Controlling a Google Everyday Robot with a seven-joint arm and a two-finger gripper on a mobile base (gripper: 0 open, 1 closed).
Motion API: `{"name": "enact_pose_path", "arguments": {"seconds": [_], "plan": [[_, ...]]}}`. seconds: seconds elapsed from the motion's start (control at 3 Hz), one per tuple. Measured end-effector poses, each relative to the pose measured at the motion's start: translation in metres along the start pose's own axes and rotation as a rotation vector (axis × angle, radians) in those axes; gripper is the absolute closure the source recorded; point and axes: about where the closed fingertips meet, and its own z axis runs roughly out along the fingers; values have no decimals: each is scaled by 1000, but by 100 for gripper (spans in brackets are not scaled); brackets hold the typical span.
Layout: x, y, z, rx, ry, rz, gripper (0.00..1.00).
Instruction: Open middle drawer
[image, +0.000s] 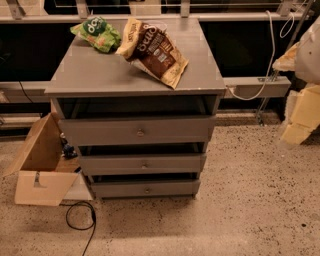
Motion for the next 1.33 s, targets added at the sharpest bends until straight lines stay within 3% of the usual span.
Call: {"name": "enact_pose_path", "arguments": {"seconds": [0.33,0.67,1.0,1.33], "plan": [[0,0,0,0,0,0,0],[-2,7,18,-30,-57,-1,0],[-37,53,113,-158,-284,-51,0],[-74,89,190,-239,-380,-85,0]]}}
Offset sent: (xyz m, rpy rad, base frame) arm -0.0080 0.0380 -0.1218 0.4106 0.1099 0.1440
